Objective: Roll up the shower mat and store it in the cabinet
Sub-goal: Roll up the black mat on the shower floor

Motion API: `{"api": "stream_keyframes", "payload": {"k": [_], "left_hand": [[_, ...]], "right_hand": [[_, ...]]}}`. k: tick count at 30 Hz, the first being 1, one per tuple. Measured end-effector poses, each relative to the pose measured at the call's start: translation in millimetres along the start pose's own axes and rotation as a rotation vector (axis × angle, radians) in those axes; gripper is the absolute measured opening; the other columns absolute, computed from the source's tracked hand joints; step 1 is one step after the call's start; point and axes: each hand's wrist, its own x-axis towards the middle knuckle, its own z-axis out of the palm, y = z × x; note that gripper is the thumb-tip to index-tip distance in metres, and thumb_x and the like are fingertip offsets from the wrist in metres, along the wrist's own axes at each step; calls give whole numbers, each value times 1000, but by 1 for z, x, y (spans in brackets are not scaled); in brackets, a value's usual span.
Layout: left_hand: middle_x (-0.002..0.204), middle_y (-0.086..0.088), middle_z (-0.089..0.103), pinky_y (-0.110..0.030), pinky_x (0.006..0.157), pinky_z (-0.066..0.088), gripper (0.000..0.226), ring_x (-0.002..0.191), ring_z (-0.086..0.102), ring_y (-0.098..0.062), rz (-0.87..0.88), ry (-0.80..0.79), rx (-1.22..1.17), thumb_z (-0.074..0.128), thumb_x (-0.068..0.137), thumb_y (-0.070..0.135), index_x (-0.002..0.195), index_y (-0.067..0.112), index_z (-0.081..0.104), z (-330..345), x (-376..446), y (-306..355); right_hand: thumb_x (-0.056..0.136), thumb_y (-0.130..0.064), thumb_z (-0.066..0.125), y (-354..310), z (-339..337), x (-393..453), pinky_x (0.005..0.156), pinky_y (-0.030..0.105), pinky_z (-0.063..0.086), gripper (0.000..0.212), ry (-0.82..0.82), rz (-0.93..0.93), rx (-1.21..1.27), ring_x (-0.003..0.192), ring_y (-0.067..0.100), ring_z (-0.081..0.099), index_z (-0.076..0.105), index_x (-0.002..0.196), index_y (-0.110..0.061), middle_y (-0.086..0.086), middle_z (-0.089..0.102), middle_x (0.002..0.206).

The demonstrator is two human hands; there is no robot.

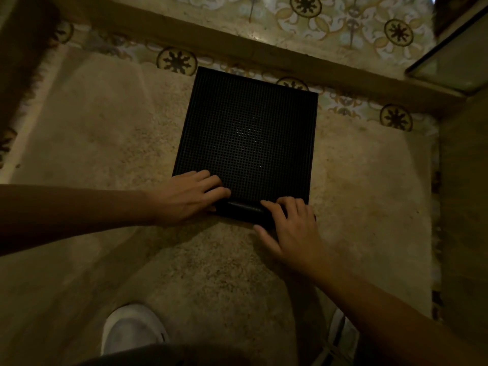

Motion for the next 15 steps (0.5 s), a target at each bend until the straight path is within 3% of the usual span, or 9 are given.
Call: {"api": "stream_keyframes", "payload": {"k": [3, 6, 10, 15], "left_hand": [[124, -12, 50, -38, 80, 47, 40, 98, 49, -24, -16, -16, 13, 34, 103, 35, 137, 16, 41, -1, 1, 3], [128, -14, 49, -41, 82, 49, 42, 102, 52, -26, -99, 0, 19, 41, 100, 34, 135, 11, 45, -4, 0, 13], [114, -18, 56, -46, 72, 53, 51, 94, 56, -32, -126, 50, 54, 59, 88, 46, 117, 4, 59, -10, 9, 21], [111, -14, 53, -42, 64, 50, 49, 90, 53, -29, -139, -4, 144, 55, 91, 53, 116, 11, 51, -7, 26, 12]], "right_hand": [[93, -54, 50, 0, 1, 3, 87, 42, 45, 58, 26, -28, 4, 109, 27, 50, 57, 132, -12, 13, 55, 122], [90, -47, 55, 3, -3, 16, 82, 40, 46, 54, 77, -69, 64, 105, 27, 51, 63, 125, -7, 13, 58, 118], [91, -45, 53, 6, -6, 29, 74, 40, 44, 49, 81, -98, 85, 94, 27, 51, 65, 120, -6, 11, 57, 108], [90, -45, 52, 15, -7, 40, 70, 40, 46, 49, 80, -167, 43, 89, 28, 55, 70, 116, -7, 9, 63, 101]]}}
